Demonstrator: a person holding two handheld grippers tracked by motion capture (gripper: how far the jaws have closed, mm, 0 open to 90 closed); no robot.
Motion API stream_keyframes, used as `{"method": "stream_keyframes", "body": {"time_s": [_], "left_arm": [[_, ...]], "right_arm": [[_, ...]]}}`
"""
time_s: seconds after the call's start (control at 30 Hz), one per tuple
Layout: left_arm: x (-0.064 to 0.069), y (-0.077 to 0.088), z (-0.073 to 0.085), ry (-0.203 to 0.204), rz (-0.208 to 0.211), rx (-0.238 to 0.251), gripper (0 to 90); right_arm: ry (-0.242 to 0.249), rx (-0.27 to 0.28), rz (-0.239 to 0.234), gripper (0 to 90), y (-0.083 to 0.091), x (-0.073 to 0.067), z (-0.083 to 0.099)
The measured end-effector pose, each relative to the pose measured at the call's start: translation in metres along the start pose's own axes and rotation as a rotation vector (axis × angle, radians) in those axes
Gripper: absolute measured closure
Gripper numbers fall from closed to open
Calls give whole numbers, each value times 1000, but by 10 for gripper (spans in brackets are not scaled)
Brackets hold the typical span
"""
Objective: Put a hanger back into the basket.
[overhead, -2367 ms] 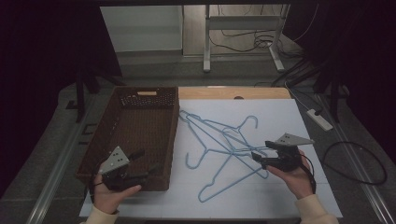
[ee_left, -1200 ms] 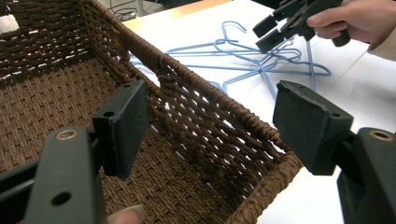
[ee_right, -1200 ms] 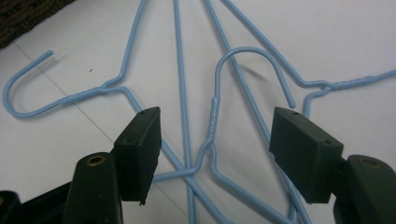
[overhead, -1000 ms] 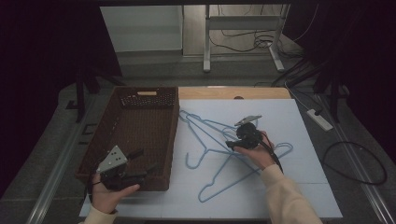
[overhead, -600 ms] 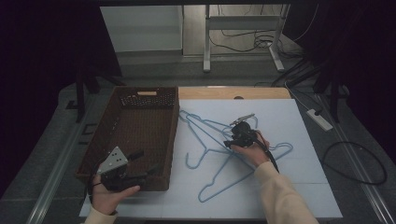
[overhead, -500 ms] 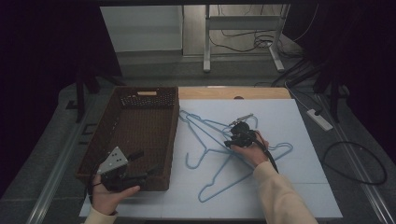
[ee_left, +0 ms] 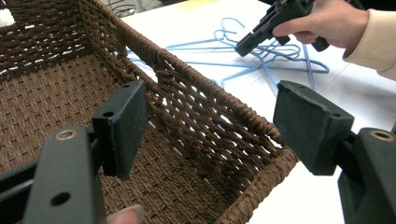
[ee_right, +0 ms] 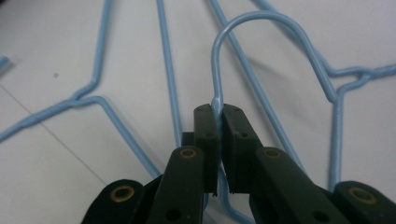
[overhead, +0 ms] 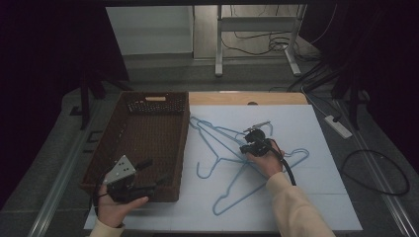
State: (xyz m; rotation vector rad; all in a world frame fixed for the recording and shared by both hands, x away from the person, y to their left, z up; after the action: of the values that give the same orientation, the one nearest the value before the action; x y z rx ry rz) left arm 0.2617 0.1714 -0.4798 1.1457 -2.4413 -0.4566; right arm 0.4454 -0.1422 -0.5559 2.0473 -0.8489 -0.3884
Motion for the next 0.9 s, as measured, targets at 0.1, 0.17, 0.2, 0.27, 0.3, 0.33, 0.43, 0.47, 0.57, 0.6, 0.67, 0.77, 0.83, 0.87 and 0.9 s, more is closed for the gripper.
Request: {"method": "stream_keyframes", "body": {"time_s": [0.1,0.17,0.2,0.27,0.3,0.33,0.43,0.47,0.57,0.6,0.67,0.77,0.83,0.87,0.9], "left_arm": [[0,0,1,1,-1,-2,276],[0,-1,1,0,-1,-4,276],[0,-1,1,0,-1,-3,276],[0,0,0,0,-1,-2,276],[0,0,0,0,-2,-1,276],[0,0,0,0,-1,-1,276],[1,-1,0,-1,1,-3,276],[1,-1,1,-3,1,-5,276],[2,-1,1,-7,4,-7,276],[2,-1,0,-6,4,-6,276],[2,-1,0,-6,4,-5,276],[2,0,0,-5,2,-4,276],[2,1,-1,-4,2,-4,276],[2,1,-1,-4,2,-4,276],[3,0,-1,-5,2,-5,276]], "right_arm": [[20,43,15,860,13,-1,-3],[22,74,25,861,23,-2,-5],[23,86,24,862,28,-3,-6],[23,111,23,862,36,-5,-6],[23,132,20,862,43,-5,-7],[24,143,19,862,46,-6,-7],[14,185,10,863,59,-6,-7],[10,202,7,863,63,-6,-8],[3,245,-4,863,75,-7,-8],[4,263,-7,863,80,-8,-8],[-5,289,-16,863,88,-9,-9],[-8,332,-27,863,99,-11,-10],[-9,354,-28,863,106,-12,-10],[-9,354,-28,863,106,-12,-10],[-11,365,-29,863,109,-13,-10]]}}
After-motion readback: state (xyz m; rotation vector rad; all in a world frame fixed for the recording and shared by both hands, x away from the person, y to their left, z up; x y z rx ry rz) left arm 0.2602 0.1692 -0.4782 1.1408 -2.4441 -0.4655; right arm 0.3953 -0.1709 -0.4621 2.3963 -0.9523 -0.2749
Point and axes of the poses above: each handheld gripper's, and its own axes: y roughly backward along the jaws, z roughly out of its underside, x roughly to its right, the point moved 7 cm from there along -y, roughly forward along the jaws, and after that the axes turned 8 degrees about y, right-handed, at the moved point
